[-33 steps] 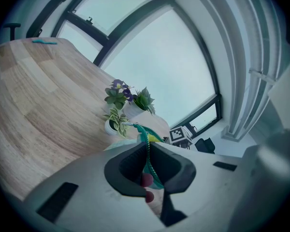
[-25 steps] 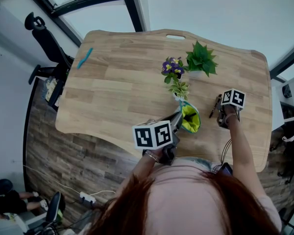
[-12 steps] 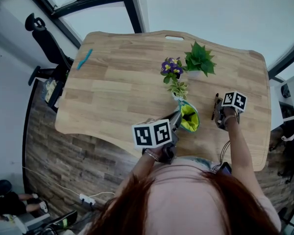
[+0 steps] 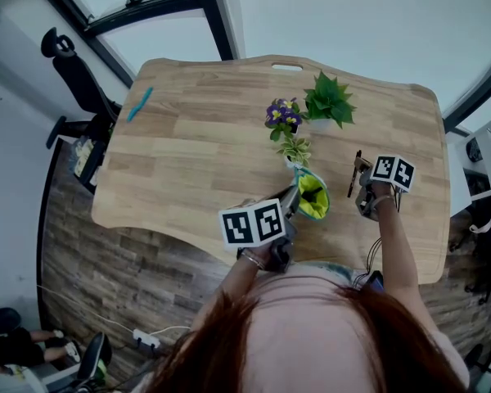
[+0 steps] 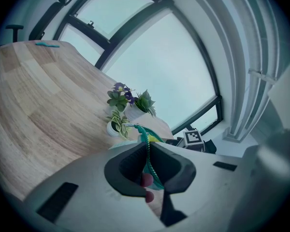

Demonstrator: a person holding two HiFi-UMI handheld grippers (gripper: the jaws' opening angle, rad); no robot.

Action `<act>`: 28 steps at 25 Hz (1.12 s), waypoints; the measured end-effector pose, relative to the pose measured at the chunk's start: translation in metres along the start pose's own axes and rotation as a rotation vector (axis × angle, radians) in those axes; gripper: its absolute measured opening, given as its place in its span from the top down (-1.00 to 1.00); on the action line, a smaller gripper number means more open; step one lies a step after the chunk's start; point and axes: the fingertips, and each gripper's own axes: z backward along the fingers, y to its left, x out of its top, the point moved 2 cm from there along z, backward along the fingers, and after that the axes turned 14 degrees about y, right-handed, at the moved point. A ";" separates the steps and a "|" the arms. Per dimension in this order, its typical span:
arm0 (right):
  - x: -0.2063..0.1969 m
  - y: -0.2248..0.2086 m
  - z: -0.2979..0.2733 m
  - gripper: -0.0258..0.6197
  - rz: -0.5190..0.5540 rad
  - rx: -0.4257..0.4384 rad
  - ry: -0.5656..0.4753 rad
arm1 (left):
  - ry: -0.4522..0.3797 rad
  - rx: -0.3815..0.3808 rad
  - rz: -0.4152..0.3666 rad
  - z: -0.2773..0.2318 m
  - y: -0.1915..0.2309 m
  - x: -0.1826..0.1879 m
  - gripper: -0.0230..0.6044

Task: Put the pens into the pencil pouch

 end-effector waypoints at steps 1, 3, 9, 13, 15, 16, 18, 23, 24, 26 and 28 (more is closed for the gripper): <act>0.000 0.004 0.003 0.80 0.000 0.016 -0.012 | 0.001 0.001 -0.002 0.000 0.000 -0.001 0.88; 0.001 0.012 0.008 0.80 0.005 0.042 -0.035 | 0.001 0.002 -0.004 0.000 0.000 -0.001 0.88; 0.001 0.037 0.023 0.80 0.019 0.115 -0.093 | -0.009 0.003 0.009 0.002 0.002 -0.002 0.88; 0.002 0.050 0.034 0.80 0.029 0.155 -0.129 | -0.009 0.002 0.007 0.001 0.001 -0.002 0.88; 0.003 0.058 0.043 0.80 0.035 0.179 -0.155 | -0.009 0.001 0.004 0.001 0.000 -0.003 0.88; 0.004 0.062 0.047 0.80 0.037 0.193 -0.170 | -0.009 0.001 0.002 0.002 0.000 -0.003 0.88; 0.004 0.071 0.057 0.80 0.042 0.223 -0.201 | -0.009 0.002 -0.003 0.002 -0.001 -0.003 0.88; 0.009 0.090 0.081 0.80 0.073 0.283 -0.279 | -0.020 0.010 -0.008 0.002 -0.003 -0.002 0.88; 0.010 0.094 0.086 0.80 0.083 0.292 -0.295 | -0.023 0.013 -0.009 0.002 -0.003 -0.002 0.88; 0.012 0.102 0.096 0.80 0.105 0.311 -0.327 | -0.029 0.020 -0.011 0.002 -0.003 -0.002 0.89; 0.013 0.111 0.105 0.80 0.124 0.338 -0.355 | -0.034 0.025 -0.011 0.002 -0.003 -0.002 0.89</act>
